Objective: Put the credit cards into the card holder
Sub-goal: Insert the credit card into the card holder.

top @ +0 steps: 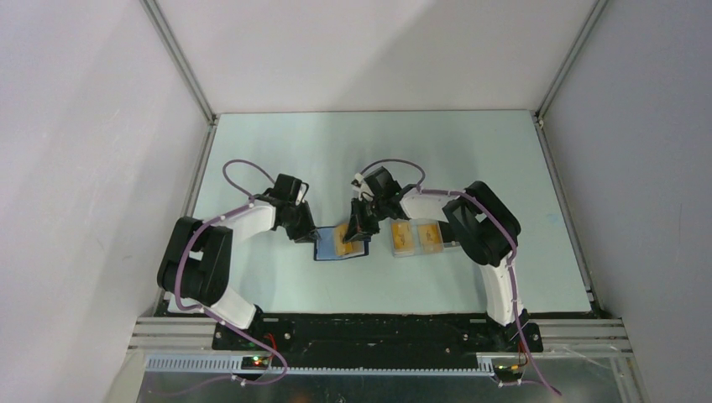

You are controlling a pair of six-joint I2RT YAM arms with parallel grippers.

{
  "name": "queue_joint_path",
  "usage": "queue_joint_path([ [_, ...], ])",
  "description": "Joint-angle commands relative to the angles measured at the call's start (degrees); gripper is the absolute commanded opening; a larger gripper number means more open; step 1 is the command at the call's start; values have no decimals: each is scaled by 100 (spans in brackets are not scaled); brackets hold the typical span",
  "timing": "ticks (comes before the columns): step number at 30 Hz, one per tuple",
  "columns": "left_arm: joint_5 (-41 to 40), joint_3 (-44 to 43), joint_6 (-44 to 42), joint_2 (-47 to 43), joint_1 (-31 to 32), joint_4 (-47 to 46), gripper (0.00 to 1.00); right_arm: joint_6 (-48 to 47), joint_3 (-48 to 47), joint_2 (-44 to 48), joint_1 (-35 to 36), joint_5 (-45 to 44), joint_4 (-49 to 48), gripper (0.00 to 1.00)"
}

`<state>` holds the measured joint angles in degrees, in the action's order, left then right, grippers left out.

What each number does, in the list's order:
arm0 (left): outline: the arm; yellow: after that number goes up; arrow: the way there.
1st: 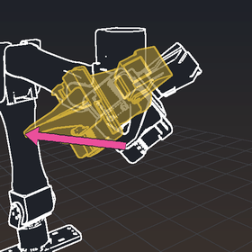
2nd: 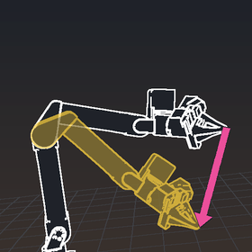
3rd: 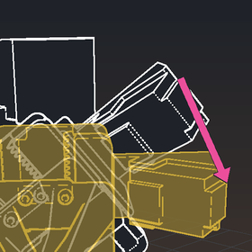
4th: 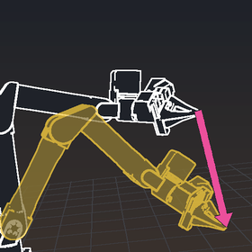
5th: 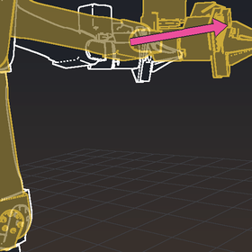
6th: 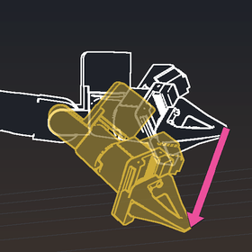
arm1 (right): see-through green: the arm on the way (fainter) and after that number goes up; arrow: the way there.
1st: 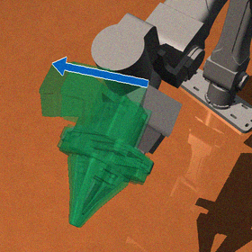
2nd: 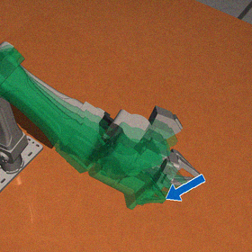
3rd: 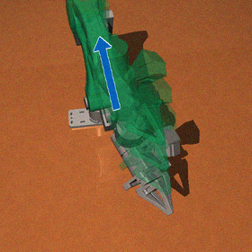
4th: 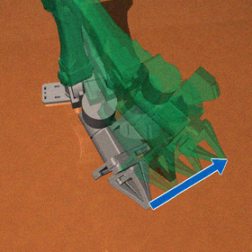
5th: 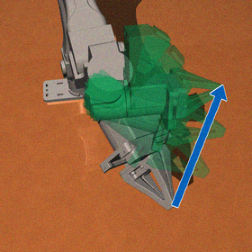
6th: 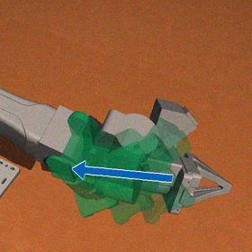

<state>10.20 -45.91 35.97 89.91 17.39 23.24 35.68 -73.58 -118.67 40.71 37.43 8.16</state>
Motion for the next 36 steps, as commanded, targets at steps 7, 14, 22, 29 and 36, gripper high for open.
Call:
queue_joint_path([
  [7,-277,68,-69,98,102,295,29,312,110,-23,221,-406,-324,6],
  [14,-174,51,96,-70,68,289,31,257,107,103,244,-654,-13,42],
  [22,-37,122,116,-258,-158,283,34,49,-91,188,270,-966,579,57],
  [29,24,262,18,-435,-384,284,33,-193,-327,159,315,-1210,1150,62],
  [36,308,123,-108,-185,-282,225,30,-300,-526,134,343,-1250,1430,66],
])
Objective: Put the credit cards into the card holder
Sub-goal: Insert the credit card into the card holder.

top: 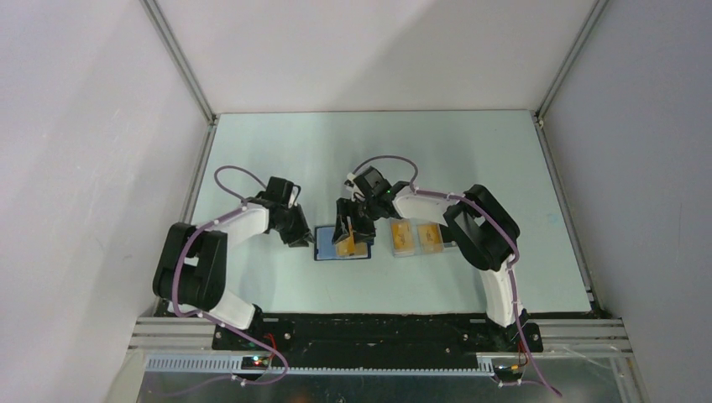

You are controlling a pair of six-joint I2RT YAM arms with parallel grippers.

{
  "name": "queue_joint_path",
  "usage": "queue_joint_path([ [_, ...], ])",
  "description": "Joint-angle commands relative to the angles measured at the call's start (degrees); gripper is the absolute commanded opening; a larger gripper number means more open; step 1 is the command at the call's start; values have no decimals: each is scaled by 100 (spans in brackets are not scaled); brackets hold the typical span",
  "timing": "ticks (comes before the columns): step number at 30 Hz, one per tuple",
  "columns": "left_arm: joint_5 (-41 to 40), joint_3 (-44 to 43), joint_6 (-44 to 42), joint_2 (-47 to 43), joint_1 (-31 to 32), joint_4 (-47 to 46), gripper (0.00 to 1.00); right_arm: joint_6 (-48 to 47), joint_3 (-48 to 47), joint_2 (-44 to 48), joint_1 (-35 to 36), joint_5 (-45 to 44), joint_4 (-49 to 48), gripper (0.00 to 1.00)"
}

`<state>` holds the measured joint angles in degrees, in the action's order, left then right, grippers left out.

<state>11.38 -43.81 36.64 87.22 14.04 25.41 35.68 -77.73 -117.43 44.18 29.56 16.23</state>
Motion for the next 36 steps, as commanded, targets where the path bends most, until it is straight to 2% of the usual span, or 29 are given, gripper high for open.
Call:
queue_joint_path([
  [1,212,-98,-175,113,58,-12,30,-313,-132,-8,-6,-459,712,67],
  [14,201,-97,-63,316,118,-74,26,-427,-741,-362,220,-267,1253,68],
  [27,109,-185,9,544,294,-73,21,-50,-926,-522,337,597,957,69],
  [29,63,-162,24,550,294,-69,20,-16,-843,-470,339,582,958,69],
  [30,43,-154,33,546,293,-66,19,-48,-841,-450,341,544,995,73],
  [36,-25,-97,36,544,293,-66,14,-488,-992,-322,337,-387,1754,76],
])
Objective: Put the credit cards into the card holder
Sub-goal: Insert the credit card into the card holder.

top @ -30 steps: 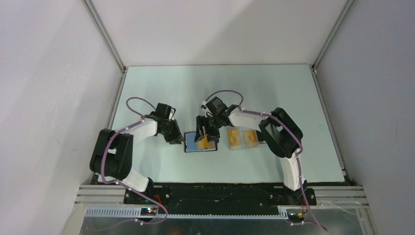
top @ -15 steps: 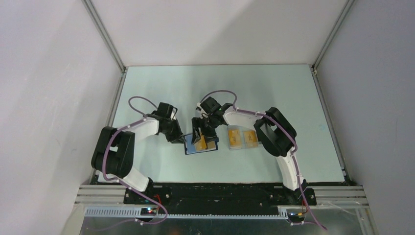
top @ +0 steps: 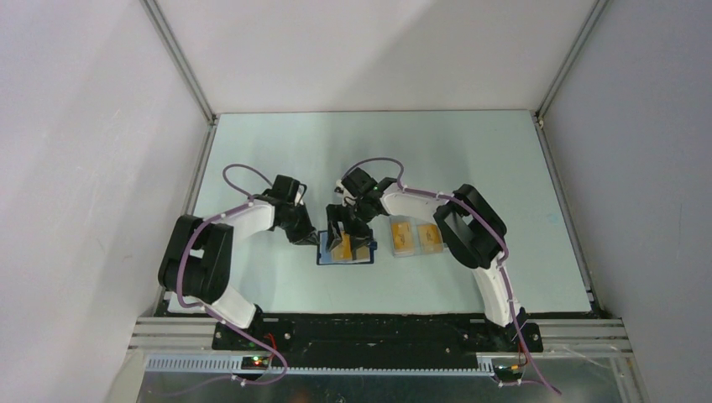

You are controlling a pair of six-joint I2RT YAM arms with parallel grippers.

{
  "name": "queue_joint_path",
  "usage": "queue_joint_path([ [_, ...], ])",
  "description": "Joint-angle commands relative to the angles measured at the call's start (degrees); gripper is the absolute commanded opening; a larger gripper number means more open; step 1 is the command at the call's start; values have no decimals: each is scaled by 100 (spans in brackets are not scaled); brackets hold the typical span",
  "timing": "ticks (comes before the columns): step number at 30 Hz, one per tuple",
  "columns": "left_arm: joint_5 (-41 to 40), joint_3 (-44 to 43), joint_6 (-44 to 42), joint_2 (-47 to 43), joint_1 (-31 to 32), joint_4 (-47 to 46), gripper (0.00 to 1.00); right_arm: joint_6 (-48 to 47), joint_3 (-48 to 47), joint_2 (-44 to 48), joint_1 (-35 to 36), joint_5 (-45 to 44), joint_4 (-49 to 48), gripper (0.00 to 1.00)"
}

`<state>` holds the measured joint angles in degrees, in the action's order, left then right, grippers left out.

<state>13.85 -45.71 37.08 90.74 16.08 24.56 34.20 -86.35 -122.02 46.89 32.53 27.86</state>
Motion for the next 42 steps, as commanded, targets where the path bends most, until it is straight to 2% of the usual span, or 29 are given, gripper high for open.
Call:
queue_joint_path([
  [1,-282,91,-8,191,93,17,13,-391,-162,136,79,-747,643,76],
  [7,-279,73,-8,197,89,19,8,-402,-259,36,153,-827,675,71],
  [12,-253,71,16,203,97,22,1,-234,-547,-269,258,-428,611,62],
  [15,-237,64,11,220,113,17,0,-136,-684,-390,336,-227,528,59],
  [21,-234,50,35,234,131,23,0,176,-719,-479,341,258,128,61],
  [28,-287,61,53,219,139,15,0,-327,-825,-196,315,-825,1110,70],
  [32,-294,63,77,221,134,22,0,-506,-855,-147,295,-1187,1469,71],
  [37,-291,54,88,227,137,22,0,-605,-892,-104,284,-1371,1685,70],
  [42,-296,66,110,216,133,20,0,-481,-692,37,194,-1107,1539,68],
])
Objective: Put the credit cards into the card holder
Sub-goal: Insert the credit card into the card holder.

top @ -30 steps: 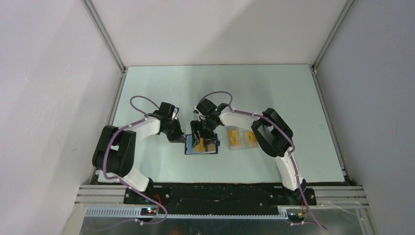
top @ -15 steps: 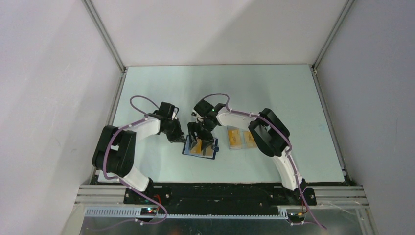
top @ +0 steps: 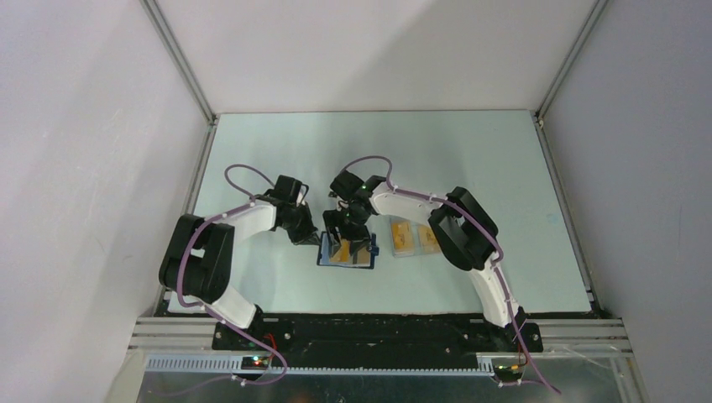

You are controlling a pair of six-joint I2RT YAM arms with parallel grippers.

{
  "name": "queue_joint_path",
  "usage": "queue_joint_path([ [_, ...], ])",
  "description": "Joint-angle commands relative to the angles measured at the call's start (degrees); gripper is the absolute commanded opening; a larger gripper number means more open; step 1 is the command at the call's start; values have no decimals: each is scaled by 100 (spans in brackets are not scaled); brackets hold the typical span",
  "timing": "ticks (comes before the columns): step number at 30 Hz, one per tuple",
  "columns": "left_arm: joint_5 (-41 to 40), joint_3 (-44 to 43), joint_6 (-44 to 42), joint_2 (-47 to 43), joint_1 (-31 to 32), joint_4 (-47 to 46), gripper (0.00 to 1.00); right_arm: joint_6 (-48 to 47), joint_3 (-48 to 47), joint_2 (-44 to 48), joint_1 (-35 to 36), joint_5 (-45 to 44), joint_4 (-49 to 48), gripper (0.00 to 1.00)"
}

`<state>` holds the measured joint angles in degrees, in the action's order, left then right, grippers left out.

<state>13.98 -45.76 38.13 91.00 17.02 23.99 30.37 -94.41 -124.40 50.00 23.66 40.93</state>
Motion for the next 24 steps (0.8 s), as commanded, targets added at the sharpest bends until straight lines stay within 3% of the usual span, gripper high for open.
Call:
queue_joint_path([
  [1,-308,73,13,185,39,72,0,-59,146,317,-142,-155,146,68],
  [7,-288,81,19,166,42,79,0,206,576,478,-286,286,-387,62],
  [13,-287,75,19,187,58,73,0,250,301,177,-222,498,-475,55],
  [24,-276,69,60,153,86,75,0,631,-51,-120,-60,1190,-1078,53],
])
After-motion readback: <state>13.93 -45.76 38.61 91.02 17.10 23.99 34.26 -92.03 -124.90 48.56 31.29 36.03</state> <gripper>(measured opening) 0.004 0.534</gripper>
